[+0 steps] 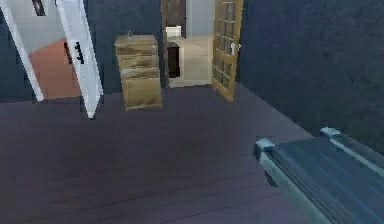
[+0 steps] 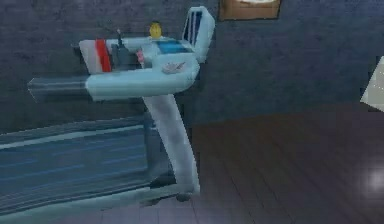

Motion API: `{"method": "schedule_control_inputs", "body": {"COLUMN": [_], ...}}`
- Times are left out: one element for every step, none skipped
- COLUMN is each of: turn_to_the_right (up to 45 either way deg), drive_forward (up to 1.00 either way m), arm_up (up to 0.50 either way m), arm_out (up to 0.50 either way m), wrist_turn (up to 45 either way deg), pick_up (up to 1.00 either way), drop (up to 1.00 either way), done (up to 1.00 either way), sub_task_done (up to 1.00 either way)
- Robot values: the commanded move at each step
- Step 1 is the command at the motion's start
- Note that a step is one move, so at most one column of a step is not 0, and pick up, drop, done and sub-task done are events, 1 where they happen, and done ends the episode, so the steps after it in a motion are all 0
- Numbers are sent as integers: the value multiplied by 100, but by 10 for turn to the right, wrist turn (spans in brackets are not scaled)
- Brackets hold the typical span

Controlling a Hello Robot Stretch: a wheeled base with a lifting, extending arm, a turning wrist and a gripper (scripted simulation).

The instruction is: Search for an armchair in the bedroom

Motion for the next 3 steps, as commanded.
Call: {"method": "schedule_control_inputs", "body": {"turn_to_the_right": [0, 0, 0], "drive_forward": [100, 100, 100], "arm_up": [0, 0, 0], "arm_out": [0, 0, 0], "wrist_turn": [0, 0, 0], "pick_up": [0, 0, 0], "drop": [0, 0, 0], "done": [0, 0, 0], "sub_task_done": [0, 0, 0]}}
